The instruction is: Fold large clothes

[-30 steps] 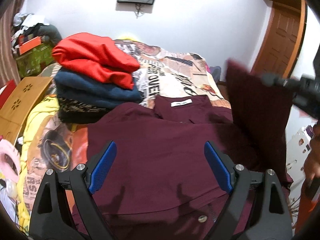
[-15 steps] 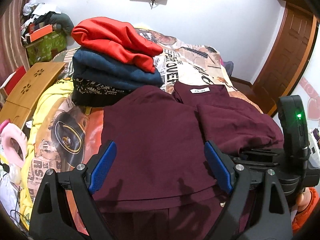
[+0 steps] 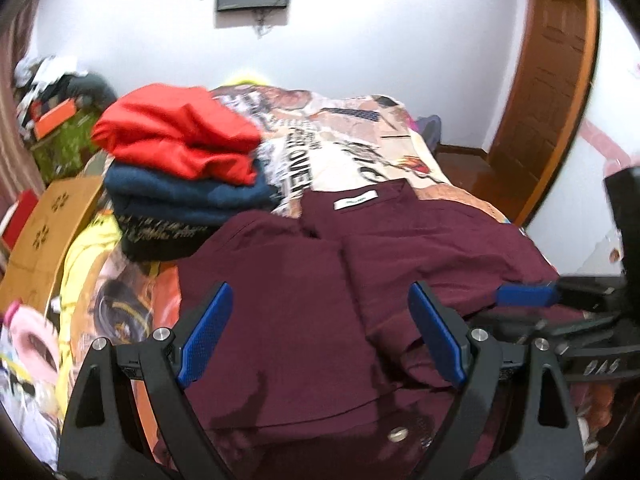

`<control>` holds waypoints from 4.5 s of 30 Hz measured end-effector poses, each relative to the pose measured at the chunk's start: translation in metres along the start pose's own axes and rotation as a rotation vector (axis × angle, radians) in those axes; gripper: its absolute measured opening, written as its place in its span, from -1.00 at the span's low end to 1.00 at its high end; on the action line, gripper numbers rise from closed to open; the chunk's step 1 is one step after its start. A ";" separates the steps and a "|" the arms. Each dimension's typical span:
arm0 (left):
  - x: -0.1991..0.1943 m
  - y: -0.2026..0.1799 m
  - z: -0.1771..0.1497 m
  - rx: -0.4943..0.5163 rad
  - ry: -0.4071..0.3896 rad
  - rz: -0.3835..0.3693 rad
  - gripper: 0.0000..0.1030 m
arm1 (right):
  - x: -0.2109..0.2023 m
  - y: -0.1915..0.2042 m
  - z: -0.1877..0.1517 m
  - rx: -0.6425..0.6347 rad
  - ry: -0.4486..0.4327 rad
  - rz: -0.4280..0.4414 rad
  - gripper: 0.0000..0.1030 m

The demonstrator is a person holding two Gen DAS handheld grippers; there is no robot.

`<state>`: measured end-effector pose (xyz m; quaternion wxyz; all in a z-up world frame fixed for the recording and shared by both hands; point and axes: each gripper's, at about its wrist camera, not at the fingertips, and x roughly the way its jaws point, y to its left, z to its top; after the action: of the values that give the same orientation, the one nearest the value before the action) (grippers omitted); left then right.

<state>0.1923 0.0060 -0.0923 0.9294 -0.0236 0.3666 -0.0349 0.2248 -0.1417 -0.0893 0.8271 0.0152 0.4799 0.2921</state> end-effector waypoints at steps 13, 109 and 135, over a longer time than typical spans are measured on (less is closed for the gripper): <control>0.069 -0.118 -0.001 0.282 0.154 -0.113 0.73 | -0.074 -0.104 -0.020 0.170 -0.211 -0.346 0.02; 0.233 0.229 -0.030 -0.430 0.379 -0.103 0.41 | 0.027 -0.270 0.019 0.486 0.077 -0.177 0.22; 0.087 0.115 0.029 -0.002 0.077 0.205 -0.98 | -0.033 -0.204 0.035 0.294 -0.132 -0.376 -0.86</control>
<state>0.2810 0.1139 -0.1382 0.9134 0.0147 0.4025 0.0598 0.3368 -0.3185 -0.1068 0.8853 0.0647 0.4567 0.0586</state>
